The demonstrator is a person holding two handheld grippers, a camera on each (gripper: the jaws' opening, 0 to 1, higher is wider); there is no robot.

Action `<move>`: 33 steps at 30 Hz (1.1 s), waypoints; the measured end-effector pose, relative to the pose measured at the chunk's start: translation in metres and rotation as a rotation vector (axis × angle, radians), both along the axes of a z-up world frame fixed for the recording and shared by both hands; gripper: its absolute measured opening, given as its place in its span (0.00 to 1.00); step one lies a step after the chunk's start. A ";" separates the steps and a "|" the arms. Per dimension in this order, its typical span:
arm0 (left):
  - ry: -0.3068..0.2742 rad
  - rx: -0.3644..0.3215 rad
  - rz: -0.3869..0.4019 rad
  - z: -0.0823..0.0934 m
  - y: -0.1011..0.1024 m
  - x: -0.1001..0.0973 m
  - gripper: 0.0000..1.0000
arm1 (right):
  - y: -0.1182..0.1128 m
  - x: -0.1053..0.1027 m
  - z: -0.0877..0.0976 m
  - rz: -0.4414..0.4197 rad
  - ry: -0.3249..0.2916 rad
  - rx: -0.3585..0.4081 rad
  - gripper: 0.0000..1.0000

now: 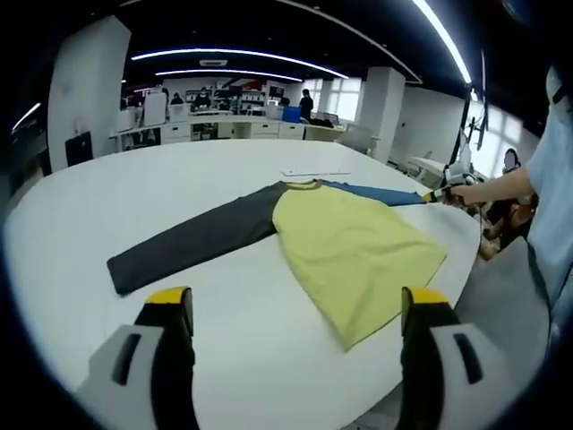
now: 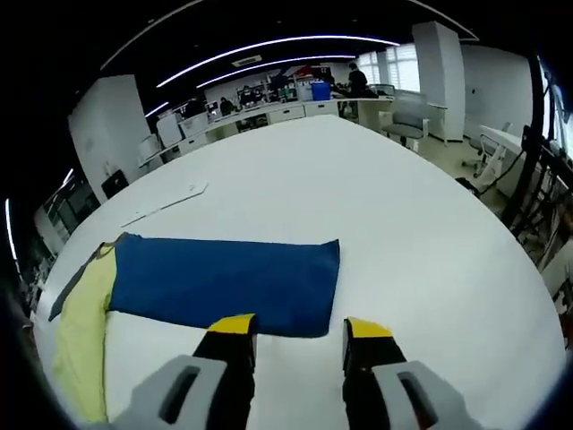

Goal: Fold the garment on the visible template until the final outline fits inside the template.

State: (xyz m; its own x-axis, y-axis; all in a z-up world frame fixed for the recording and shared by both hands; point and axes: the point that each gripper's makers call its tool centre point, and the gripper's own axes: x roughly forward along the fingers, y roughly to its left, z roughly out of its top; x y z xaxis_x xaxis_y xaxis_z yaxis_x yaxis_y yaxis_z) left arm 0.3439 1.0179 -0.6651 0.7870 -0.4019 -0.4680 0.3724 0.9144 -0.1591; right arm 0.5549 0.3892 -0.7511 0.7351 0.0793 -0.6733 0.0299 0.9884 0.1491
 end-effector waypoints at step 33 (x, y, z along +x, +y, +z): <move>-0.017 0.029 -0.059 -0.013 -0.022 0.006 0.91 | 0.064 0.071 0.092 0.279 -0.213 -0.092 0.00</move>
State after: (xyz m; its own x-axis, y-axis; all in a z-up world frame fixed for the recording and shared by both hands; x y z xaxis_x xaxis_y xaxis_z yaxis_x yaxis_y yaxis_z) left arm 0.3501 0.9961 -0.6781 0.7703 -0.4343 -0.4668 0.4280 0.8949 -0.1263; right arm 0.6256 0.4530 -0.6595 0.8182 0.2432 -0.5210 -0.2655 0.9636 0.0329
